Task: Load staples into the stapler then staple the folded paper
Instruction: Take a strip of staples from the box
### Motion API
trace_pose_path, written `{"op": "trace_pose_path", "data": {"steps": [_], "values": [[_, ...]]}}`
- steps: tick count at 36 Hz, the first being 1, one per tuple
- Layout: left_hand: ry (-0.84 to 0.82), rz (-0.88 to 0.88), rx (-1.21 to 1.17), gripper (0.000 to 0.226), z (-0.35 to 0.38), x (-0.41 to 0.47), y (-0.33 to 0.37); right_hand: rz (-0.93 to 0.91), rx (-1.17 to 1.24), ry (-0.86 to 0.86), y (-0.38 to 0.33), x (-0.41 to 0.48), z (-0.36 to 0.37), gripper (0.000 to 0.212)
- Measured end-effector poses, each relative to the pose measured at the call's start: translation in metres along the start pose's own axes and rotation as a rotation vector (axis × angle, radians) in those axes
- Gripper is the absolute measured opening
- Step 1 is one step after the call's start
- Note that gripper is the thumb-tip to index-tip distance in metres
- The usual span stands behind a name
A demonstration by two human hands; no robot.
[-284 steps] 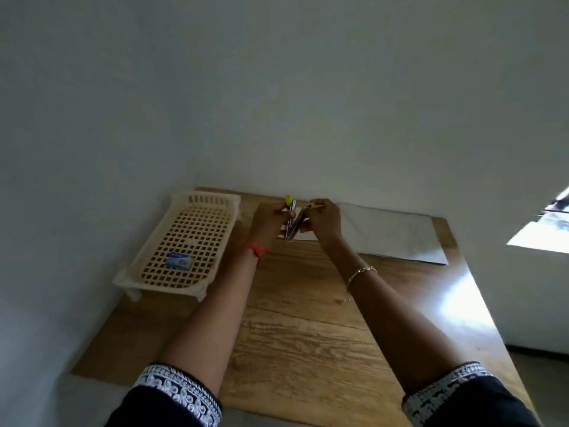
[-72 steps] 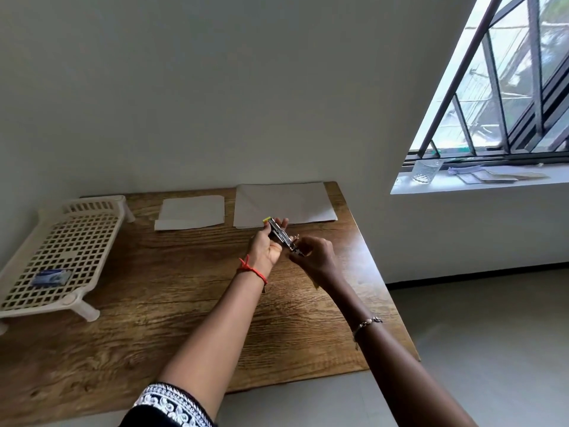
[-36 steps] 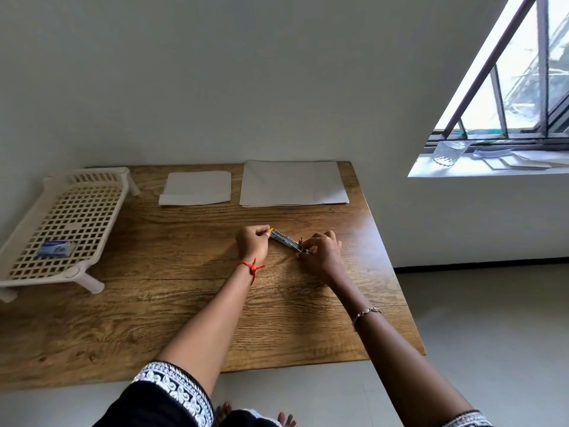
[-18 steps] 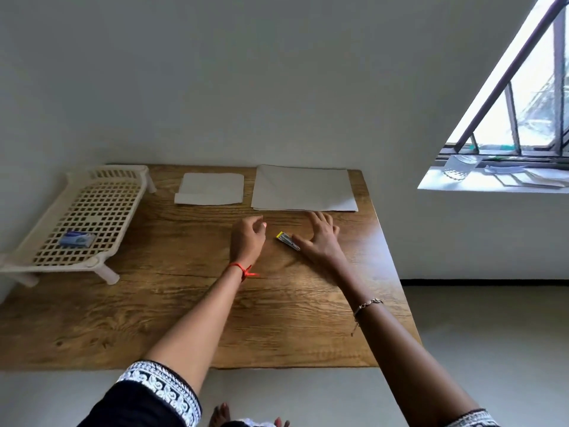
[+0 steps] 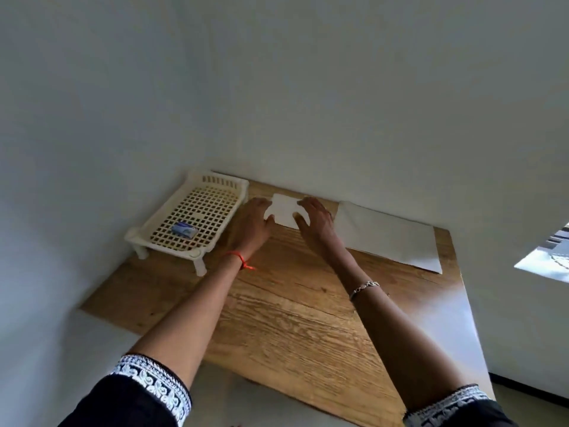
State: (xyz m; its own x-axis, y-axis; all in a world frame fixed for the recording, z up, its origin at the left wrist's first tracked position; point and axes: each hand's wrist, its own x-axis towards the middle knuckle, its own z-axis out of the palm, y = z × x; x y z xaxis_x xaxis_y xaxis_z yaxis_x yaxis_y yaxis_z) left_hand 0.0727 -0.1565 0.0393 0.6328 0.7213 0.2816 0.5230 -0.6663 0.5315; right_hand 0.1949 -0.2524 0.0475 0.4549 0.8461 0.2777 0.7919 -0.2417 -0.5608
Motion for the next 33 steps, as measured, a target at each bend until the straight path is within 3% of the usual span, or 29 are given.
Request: {"op": "trace_pose_path", "data": {"steps": [6, 19, 24, 33], "values": [[0.07, -0.172, -0.072, 0.038, -0.047, 0.004, -0.048, -0.051, 0.053, -0.085, -0.048, 0.033, 0.029, 0.034], [-0.064, -0.437, -0.081, 0.051, -0.089, -0.002, -0.158, -0.055, 0.038, -0.366, -0.109, 0.077, 0.116, 0.038], [-0.143, -0.434, -0.065, 0.049, -0.089, -0.001, -0.183, -0.081, -0.025, -0.478, -0.117, 0.08, 0.138, 0.045], [-0.191, -0.397, -0.019, 0.049, -0.084, -0.002, -0.192, -0.084, -0.097, -0.503, -0.126, 0.079, 0.173, 0.041]]}}
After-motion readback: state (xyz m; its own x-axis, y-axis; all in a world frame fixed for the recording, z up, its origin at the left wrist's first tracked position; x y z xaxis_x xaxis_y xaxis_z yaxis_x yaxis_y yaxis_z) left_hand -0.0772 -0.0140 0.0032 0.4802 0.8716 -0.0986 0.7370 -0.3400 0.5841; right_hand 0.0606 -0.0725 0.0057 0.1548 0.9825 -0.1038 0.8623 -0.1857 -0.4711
